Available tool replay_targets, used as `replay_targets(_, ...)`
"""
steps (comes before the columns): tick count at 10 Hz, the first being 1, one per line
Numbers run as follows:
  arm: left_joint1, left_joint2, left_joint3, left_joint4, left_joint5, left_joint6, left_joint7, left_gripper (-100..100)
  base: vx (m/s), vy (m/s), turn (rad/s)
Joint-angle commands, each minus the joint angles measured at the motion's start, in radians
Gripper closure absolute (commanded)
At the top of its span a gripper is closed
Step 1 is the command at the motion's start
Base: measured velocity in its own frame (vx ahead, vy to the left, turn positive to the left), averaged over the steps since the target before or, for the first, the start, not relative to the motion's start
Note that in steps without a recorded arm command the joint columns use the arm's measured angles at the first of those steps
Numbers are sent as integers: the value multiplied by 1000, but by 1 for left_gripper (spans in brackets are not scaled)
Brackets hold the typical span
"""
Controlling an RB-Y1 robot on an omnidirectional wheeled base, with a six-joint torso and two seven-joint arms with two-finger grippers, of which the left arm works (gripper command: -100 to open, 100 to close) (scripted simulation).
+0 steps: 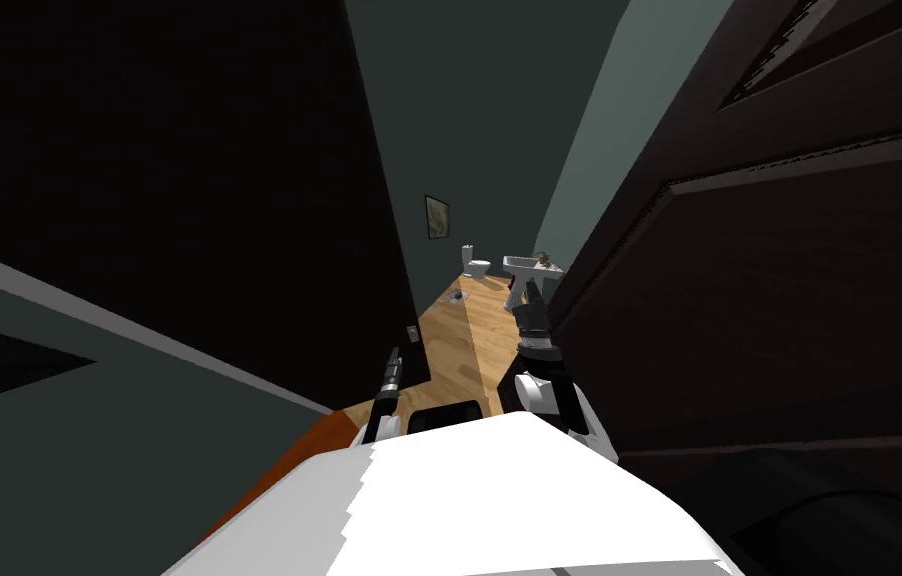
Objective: Push the door open
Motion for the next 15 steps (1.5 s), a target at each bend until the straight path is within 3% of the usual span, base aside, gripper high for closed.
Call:
replay_targets(1,0,6,3,-1,1,-1,-2,-100,200,29,-23)
replay_targets(4,-7,-4,10,8,3,-7,-2,-100,202,-37,-21)
replay_targets(6,-11,-27,14,14,5,-11,-1,-100,190,-35,-22)
replay_targets(7,-13,-47,16,17,6,-13,-1,-100,184,-47,-17)
replay_targets(8,-12,-35,15,19,5,-14,-1,-100,71,-19,23)
replay_targets(9,-12,-35,15,19,5,-14,-1,100,-15,1,-17)
replay_targets(14,-12,-35,15,19,5,-14,-1,100,-12,3,-4)
replay_targets(15,-12,-16,31,19,14,-10,-8,100,119,-28,61)
